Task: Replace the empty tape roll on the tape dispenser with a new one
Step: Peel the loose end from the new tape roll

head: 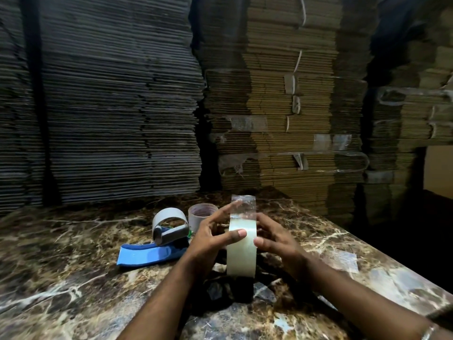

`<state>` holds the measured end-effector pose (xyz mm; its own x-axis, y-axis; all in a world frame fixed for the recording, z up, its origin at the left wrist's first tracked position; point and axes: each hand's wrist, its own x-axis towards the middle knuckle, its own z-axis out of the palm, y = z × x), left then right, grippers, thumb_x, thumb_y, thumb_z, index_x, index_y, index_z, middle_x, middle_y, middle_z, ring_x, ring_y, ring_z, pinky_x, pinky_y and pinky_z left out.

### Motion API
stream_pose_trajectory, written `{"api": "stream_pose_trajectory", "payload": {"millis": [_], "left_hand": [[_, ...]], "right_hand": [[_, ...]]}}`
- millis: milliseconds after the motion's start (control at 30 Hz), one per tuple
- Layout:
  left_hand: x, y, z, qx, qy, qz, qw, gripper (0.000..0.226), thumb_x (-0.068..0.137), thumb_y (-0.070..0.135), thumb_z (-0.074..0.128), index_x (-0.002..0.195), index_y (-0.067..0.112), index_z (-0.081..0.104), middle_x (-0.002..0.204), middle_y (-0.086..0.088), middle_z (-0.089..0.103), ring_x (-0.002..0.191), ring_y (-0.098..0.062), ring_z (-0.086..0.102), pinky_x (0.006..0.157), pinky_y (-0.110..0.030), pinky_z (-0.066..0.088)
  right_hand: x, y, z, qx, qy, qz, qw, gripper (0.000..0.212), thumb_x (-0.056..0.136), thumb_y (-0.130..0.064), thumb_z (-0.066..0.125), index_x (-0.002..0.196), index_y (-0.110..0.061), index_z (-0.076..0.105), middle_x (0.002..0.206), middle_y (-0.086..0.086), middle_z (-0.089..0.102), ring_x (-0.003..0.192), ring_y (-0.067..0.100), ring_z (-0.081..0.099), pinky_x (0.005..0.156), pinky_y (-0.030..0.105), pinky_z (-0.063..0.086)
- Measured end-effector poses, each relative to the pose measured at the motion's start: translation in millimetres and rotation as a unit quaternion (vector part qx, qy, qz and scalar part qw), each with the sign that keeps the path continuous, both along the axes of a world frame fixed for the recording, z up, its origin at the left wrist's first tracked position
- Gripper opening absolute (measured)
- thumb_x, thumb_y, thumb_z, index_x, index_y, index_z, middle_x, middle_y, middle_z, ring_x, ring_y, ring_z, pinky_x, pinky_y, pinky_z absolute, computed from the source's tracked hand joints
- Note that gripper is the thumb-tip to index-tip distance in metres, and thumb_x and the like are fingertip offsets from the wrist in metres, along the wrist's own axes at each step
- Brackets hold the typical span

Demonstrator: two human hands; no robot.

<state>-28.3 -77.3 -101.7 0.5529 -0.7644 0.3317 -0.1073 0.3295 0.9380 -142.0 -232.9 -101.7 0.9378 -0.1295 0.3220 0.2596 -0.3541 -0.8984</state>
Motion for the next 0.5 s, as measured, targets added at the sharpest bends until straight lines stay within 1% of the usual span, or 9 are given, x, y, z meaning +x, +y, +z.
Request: {"api": "stream_pose_trajectory", "payload": {"millis": [100,167,267,300,367,400,433,467,500], "left_hand": [[0,1,0,-0.002,0.004,0.007,1.000,0.061,0.068,0.018,0.079,0.121,0.044,0.063,0.123,-0.010,0.069,0.110,-0.032,0.067,0.087,-0.048,0.056],[-1,0,-1,-0.003,0.002,0.013,1.000,0.062,0.071,0.014,0.077,0.124,0.042,0.062,0.118,-0.005,0.072,0.108,-0.031,0.068,0.088,-0.048,0.056],[-3,0,0,-0.001,-0.015,0.032,0.999,0.069,0.072,0.010,0.079,0.130,0.039,0.057,0.093,0.007,0.078,0.099,-0.023,0.071,0.090,-0.047,0.056],[-2,0,0,-0.001,-0.014,0.042,0.999,0.070,0.072,0.010,0.080,0.131,0.039,0.056,0.084,0.007,0.077,0.095,-0.024,0.071,0.089,-0.047,0.055],[0,-1,-1,-0.004,-0.005,0.063,0.998,0.073,0.070,0.014,0.081,0.133,0.039,0.054,0.077,0.008,0.075,0.092,-0.029,0.069,0.087,-0.049,0.055],[1,-2,-2,-0.001,-0.005,0.077,0.997,0.075,0.068,0.017,0.083,0.133,0.038,0.053,0.075,0.008,0.076,0.089,-0.028,0.071,0.081,-0.046,0.057],[1,-3,-2,0.002,-0.007,0.093,0.996,0.075,0.067,0.021,0.084,0.133,0.037,0.052,0.075,0.006,0.076,0.085,-0.025,0.072,0.072,-0.041,0.060],[2,-3,-4,0.003,-0.007,0.114,0.993,0.074,0.065,0.026,0.083,0.132,0.035,0.053,0.077,0.000,0.076,0.080,-0.023,0.073,0.063,-0.036,0.059],[2,-3,-5,0.001,-0.008,0.140,0.990,0.072,0.064,0.030,0.081,0.131,0.032,0.055,0.081,-0.004,0.074,0.078,-0.021,0.073,0.058,-0.033,0.057]], "right_hand": [[-4,2,-5,-0.017,-0.014,0.014,1.000,0.067,0.072,-0.038,0.074,0.135,-0.035,0.050,0.126,-0.001,0.065,0.119,0.021,0.061,0.090,0.044,0.057],[-4,5,-8,-0.017,-0.016,0.014,1.000,0.072,0.071,-0.034,0.079,0.136,-0.038,0.048,0.128,-0.003,0.063,0.121,0.020,0.060,0.091,0.047,0.056],[0,4,-14,-0.068,-0.036,-0.006,0.997,0.081,0.072,-0.028,0.083,0.140,-0.039,0.041,0.135,-0.007,0.058,0.125,0.018,0.057,0.097,0.048,0.053],[1,4,-14,-0.070,-0.039,-0.013,0.997,0.082,0.071,-0.029,0.084,0.139,-0.040,0.041,0.135,-0.007,0.057,0.124,0.017,0.058,0.096,0.046,0.054],[2,4,-15,-0.046,-0.032,-0.011,0.998,0.081,0.068,-0.032,0.085,0.137,-0.041,0.043,0.132,-0.006,0.060,0.119,0.018,0.062,0.090,0.044,0.057],[3,4,-16,-0.032,-0.027,-0.012,0.999,0.079,0.068,-0.031,0.085,0.135,-0.043,0.045,0.129,-0.007,0.062,0.116,0.018,0.064,0.087,0.043,0.059],[5,3,-17,-0.021,-0.025,-0.016,0.999,0.075,0.068,-0.029,0.084,0.132,-0.044,0.047,0.124,-0.009,0.064,0.112,0.018,0.065,0.083,0.043,0.060],[6,3,-16,-0.011,-0.025,-0.021,0.999,0.072,0.068,-0.028,0.084,0.129,-0.044,0.049,0.120,-0.010,0.066,0.109,0.018,0.067,0.081,0.044,0.061],[8,3,-17,-0.005,-0.028,-0.028,0.999,0.070,0.067,-0.029,0.083,0.127,-0.043,0.051,0.117,-0.009,0.067,0.107,0.020,0.068,0.079,0.044,0.061]]}}
